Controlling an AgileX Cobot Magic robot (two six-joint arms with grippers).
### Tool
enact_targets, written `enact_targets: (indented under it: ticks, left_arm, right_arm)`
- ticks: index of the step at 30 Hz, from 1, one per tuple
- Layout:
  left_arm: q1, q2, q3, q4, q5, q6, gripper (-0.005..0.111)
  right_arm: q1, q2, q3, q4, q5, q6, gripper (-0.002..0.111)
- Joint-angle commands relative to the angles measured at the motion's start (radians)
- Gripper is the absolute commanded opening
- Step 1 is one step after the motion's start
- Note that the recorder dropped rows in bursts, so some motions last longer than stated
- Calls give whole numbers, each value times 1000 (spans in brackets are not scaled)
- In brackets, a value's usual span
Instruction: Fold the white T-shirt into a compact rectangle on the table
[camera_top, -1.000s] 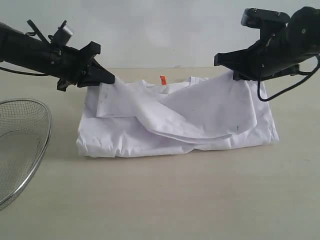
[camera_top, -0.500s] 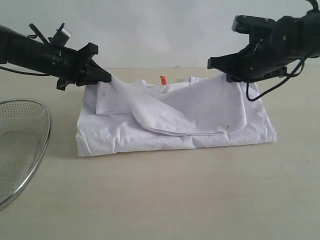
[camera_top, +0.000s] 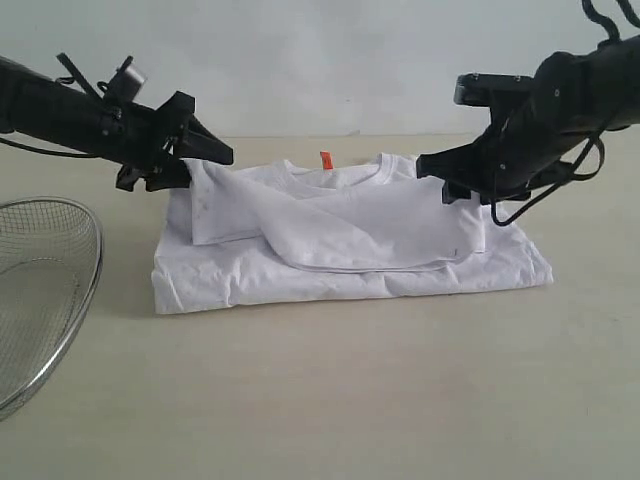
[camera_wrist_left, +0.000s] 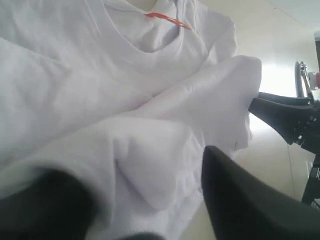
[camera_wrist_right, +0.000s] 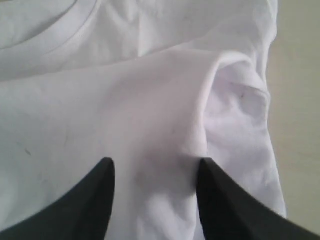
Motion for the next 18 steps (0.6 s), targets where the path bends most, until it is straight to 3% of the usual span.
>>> enact_targets:
  ticks: [1,5,11,18]
  left_arm:
    - [24,-35,-7,67,26,-24,33]
    - [49,-77,-7,74,19,-21,5]
    - [52,-126,-7,148,111,-28,5]
    - [-4,-159,-7,469,105,-183,5]
  right_arm:
    - [-37,-33,-6,-12,42,-8,43]
    - [-87,-79,-6,-12,81,-31,43]
    - [-147,-105,-6,2,206,-102,43]
    - [-178,-103,-1,33,307,-163,43]
